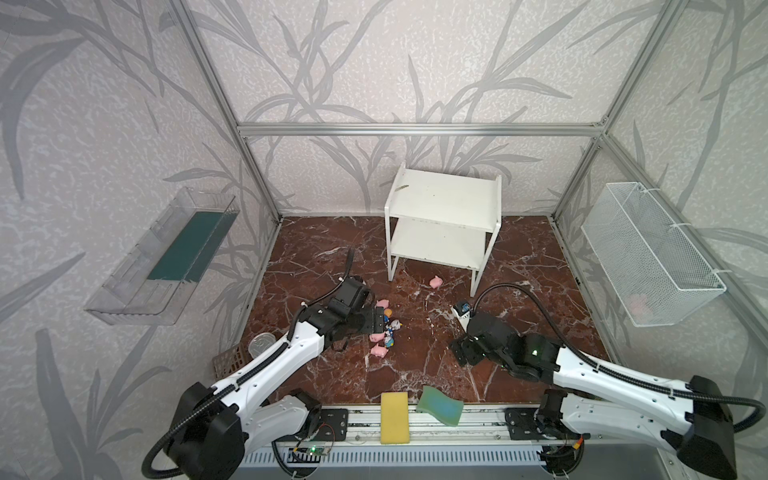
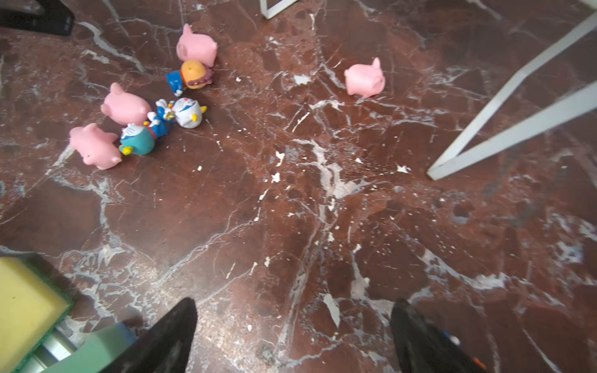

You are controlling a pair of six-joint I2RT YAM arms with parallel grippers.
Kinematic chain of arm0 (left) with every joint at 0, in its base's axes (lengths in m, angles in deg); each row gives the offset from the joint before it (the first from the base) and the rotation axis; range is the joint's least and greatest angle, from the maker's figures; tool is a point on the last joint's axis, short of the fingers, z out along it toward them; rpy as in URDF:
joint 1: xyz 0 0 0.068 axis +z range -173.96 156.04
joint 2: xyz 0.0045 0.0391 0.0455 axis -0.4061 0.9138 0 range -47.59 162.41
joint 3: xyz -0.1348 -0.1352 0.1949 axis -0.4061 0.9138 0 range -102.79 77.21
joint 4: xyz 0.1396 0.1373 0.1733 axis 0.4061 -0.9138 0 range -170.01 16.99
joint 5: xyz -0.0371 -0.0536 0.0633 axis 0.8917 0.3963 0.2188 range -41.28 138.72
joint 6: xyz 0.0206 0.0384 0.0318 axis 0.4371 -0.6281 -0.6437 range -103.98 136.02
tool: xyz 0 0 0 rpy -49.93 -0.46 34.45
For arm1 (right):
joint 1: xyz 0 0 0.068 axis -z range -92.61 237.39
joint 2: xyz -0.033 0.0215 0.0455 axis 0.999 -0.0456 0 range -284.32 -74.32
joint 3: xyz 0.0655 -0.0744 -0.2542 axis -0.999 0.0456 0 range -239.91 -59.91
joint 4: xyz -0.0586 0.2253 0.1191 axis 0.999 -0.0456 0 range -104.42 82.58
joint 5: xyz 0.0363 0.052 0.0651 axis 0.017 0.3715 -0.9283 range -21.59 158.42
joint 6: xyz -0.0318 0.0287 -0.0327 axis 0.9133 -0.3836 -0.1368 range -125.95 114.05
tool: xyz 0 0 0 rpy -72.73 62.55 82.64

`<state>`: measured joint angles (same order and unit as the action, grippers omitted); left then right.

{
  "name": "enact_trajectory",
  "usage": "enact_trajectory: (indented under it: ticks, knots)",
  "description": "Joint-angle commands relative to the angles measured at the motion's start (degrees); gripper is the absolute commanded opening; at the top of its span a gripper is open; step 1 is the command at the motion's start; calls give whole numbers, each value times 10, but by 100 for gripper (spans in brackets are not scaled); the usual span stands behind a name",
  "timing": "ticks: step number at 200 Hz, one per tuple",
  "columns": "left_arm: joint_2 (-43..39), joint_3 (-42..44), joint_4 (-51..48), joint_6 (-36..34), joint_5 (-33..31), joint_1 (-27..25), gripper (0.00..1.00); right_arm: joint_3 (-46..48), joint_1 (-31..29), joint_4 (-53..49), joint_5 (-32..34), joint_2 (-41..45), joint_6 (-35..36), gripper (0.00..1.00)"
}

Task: Place and organize the plastic toys onto the shelf
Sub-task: 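Raise the left arm toward the toy cluster while the right arm reaches toward it too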

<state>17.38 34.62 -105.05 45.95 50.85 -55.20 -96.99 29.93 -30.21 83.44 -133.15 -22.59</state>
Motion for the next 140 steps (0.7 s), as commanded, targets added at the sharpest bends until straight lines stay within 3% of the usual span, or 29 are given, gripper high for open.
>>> enact_trajectory:
  ticks: [1,60,140]
  knots:
    - [25,-14,7,-12,14,-8,95,11,-4,80,-60,-27,20,93]
    - [88,-50,1,-8,-21,-9,96,12,-4,224,-133,-150,50,88]
    - [104,-112,-80,-13,-131,-7,99,-82,-1,313,-142,-363,43,67]
